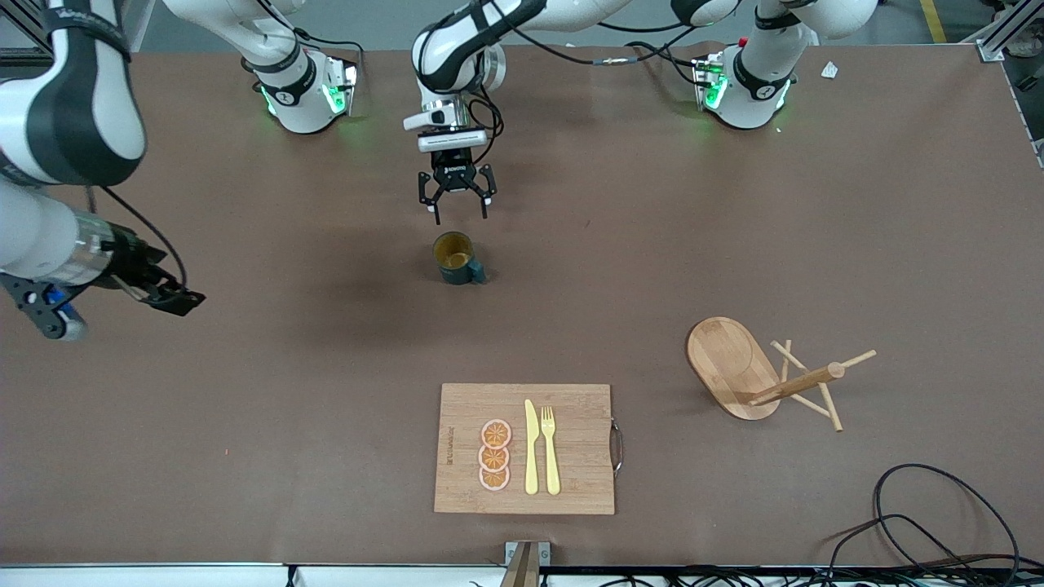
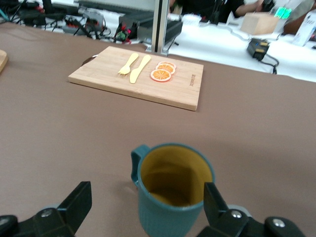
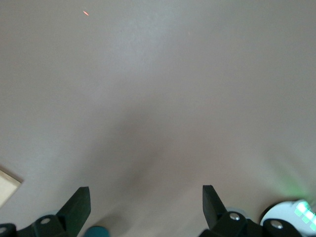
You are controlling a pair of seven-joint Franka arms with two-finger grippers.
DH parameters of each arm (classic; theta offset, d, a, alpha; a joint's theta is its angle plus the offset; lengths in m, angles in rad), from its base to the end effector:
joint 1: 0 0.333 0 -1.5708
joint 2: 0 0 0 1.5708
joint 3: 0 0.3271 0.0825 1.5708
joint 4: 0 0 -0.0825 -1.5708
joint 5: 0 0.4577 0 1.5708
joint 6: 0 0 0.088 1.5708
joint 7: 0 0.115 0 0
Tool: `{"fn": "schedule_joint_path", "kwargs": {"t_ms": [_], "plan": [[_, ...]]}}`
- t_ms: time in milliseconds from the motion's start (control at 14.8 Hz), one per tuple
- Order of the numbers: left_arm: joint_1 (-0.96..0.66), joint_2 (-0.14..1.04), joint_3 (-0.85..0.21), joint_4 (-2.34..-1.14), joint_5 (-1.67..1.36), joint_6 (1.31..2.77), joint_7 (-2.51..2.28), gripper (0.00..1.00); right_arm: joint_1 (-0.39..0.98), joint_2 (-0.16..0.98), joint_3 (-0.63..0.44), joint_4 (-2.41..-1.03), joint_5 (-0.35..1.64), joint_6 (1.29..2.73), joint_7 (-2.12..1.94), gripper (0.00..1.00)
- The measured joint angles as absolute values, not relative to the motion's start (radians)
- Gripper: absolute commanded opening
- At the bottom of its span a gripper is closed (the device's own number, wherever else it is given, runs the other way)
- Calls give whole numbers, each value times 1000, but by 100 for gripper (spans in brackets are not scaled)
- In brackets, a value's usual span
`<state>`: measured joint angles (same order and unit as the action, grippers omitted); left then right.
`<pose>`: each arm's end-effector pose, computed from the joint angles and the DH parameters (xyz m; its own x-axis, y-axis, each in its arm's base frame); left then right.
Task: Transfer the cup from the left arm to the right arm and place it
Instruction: 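Open the left gripper and raise it while the right gripper approaches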
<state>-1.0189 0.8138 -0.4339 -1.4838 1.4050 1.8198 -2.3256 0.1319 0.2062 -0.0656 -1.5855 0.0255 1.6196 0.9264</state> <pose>0.2309 -0.7396 0.1851 0.5277 0.2177 0.8211 0.2120 -0.9698 0.1208 0.6774 0.0508 0.4884 0.6403 -0.7600 -0.1118 -0.7488 -0.6500 0.1297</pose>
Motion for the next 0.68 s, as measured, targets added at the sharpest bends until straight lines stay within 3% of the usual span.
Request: {"fn": "schedule_joint_path", "kwargs": {"t_ms": [338,676], "plan": [[-805,694,-600,-1484,1257,1851,-2087,100,258,207,-63,-1595,65,1653,1268,100],[-450,668,-871,-1486,1194,1864,-1775,100,338,209,-63,-1704,116,1786,1570,100]]}}
